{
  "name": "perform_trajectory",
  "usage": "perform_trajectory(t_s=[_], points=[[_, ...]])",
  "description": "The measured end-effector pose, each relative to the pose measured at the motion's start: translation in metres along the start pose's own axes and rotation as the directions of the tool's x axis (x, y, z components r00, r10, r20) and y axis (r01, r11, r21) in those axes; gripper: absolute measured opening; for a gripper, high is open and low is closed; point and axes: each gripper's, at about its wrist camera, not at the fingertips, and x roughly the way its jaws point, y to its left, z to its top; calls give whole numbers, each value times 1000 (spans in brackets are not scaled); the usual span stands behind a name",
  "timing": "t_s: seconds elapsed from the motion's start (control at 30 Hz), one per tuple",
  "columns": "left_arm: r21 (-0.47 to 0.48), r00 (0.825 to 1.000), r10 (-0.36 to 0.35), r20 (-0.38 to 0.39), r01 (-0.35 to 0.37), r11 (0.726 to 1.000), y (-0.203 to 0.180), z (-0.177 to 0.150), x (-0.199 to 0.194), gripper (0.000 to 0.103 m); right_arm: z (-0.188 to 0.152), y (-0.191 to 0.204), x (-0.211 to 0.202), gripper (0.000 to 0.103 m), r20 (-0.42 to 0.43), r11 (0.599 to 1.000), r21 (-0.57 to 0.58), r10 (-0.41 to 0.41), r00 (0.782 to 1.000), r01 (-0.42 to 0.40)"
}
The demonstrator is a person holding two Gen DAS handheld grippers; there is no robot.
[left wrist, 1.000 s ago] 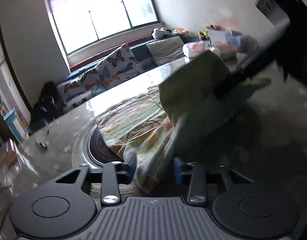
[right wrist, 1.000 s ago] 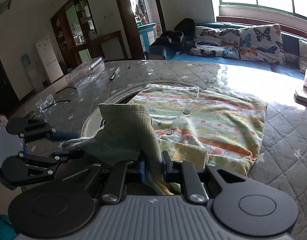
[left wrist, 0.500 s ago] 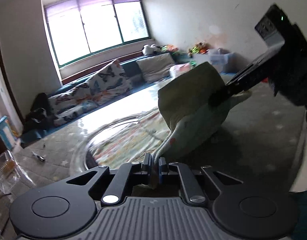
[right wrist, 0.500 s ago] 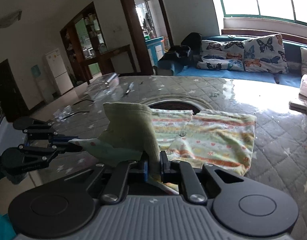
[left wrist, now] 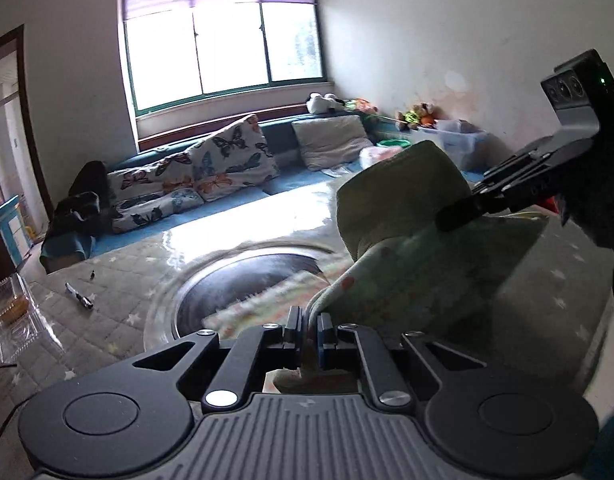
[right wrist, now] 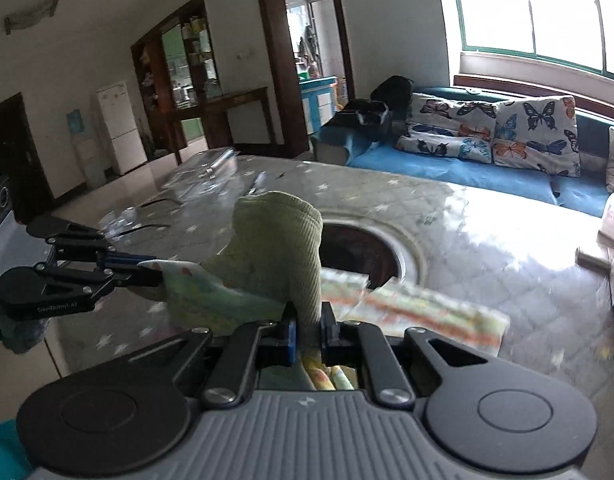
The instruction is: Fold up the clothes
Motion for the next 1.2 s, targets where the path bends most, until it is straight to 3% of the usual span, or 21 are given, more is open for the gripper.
perform_trajectory(t_s=[0.3,0.47,0.57,0.67,0.9,1.1,1.2], points=[[-146,990,7,-143,-28,989,54,19,91,8,41,-31,81,10,-64,997,-20,-73,995,72],[-176,976,26,-216,-65,982,69,10,130,8,32,-46,132,10,-114,993,9,-119,986,121],[-205,968,32,-248,-84,975,76,4,145,12,24,-56,152,16,-137,988,34,-144,980,150],[-230,962,41,-268,-106,968,82,1,152,16,21,-68,154,28,-132,983,59,-167,977,176],[-243,955,64,-291,-138,960,90,0,159,19,7,-73,106,28,-96,983,75,-161,982,169],[-212,948,92,-305,-162,964,87,0,170,19,-25,-74,101,27,-174,982,88,-152,973,169],[-198,944,106,-311,-173,965,84,2,172,19,-28,-91,105,24,-160,968,151,-177,971,202]])
